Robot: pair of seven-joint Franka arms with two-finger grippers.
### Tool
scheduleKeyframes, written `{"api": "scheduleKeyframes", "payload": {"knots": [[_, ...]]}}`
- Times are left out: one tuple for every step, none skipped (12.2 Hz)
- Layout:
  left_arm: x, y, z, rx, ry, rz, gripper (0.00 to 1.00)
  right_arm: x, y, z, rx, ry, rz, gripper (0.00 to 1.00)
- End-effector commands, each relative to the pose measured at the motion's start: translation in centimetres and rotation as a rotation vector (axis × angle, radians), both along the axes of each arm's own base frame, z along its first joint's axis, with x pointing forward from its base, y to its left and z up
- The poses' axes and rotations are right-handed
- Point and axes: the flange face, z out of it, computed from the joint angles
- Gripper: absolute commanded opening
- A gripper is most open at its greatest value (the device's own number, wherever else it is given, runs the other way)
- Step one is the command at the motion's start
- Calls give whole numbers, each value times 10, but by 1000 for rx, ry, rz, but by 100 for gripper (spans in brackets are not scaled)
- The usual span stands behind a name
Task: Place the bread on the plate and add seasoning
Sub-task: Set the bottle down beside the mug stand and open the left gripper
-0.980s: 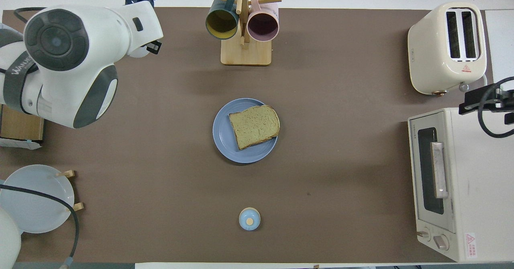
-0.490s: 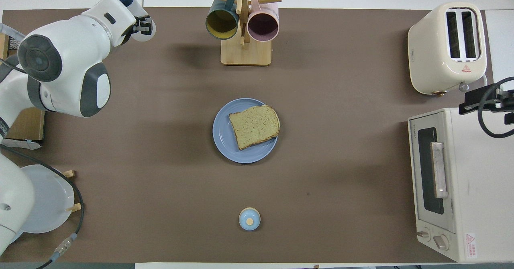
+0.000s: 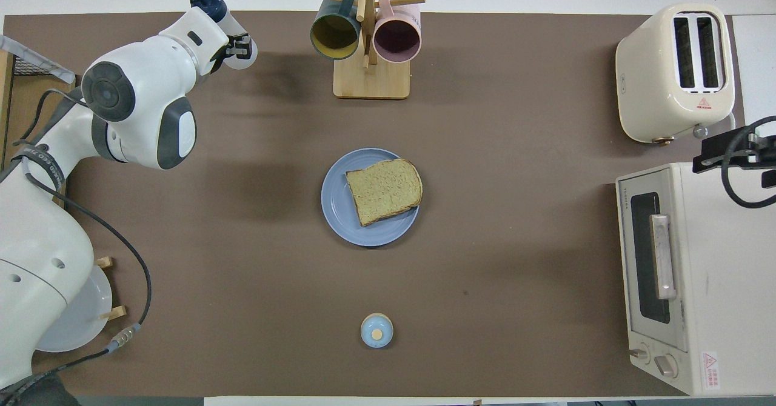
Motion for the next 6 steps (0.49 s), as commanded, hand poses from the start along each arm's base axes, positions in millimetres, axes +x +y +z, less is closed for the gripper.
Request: {"api": "scheduleKeyframes", "payload": {"knots": [[5, -6, -12, -24, -19, -1, 0, -4, -2, 1, -6, -4, 16, 100], [4, -8, -12, -30, -38, -7, 0, -4, -2, 1, -7, -7, 16, 100], [4, -8, -15, -26, -43, -11, 0, -4, -2, 2, -5, -8, 16, 100], [3, -9, -16, -24, -42, -15, 0, -4, -2, 1, -6, -6, 16, 100], [1, -10, -20, -17, -41, -26, 0, -4, -2, 1, -6, -6, 16, 100], [-2, -10, -25, -10, -51, -42, 0, -4, -2, 1, -6, -6, 16, 100]]}}
